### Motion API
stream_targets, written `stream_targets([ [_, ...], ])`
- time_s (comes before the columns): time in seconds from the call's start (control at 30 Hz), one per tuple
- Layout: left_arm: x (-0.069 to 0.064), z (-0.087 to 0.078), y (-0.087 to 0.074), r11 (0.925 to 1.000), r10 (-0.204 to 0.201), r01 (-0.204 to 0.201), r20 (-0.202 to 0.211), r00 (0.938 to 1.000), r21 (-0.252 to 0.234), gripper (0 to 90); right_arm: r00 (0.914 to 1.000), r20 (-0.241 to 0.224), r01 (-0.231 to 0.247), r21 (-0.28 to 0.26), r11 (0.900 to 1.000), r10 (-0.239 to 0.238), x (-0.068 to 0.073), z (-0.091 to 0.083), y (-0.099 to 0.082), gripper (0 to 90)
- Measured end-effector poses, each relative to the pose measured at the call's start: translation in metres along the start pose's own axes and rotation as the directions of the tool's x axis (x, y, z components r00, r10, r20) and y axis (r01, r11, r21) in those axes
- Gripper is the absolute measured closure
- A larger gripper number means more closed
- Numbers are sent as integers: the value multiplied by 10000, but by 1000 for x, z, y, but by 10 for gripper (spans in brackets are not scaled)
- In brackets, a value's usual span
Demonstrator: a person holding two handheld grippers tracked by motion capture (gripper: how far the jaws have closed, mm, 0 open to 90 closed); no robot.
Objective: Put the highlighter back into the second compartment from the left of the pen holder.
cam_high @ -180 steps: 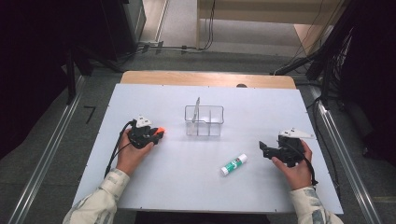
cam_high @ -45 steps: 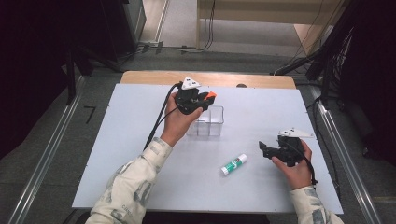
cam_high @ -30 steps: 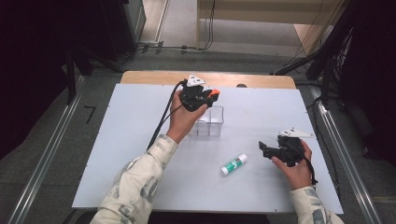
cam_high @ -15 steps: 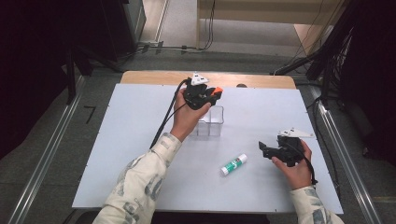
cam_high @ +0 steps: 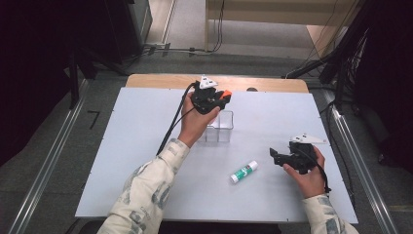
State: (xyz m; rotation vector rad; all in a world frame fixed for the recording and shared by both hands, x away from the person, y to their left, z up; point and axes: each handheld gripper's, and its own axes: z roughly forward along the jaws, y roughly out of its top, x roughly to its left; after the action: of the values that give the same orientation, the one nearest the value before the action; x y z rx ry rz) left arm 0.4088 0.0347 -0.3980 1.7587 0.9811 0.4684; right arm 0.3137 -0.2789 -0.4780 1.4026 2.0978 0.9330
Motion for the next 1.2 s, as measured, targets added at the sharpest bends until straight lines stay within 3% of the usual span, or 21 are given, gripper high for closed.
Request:
stream_targets([
  [0.73, 0, -2, 2, 9996, -108, 107, -59, 9999, -251, 678, 10000, -9, 4, 40, 10000, -4, 0, 1, 0, 181],
  [1.2, 0, -3, 1, 9999, 47, -48, -83, 10000, -136, 678, 10000, -13, -3, 49, 10000, 3, 0, 1, 0, 180],
])
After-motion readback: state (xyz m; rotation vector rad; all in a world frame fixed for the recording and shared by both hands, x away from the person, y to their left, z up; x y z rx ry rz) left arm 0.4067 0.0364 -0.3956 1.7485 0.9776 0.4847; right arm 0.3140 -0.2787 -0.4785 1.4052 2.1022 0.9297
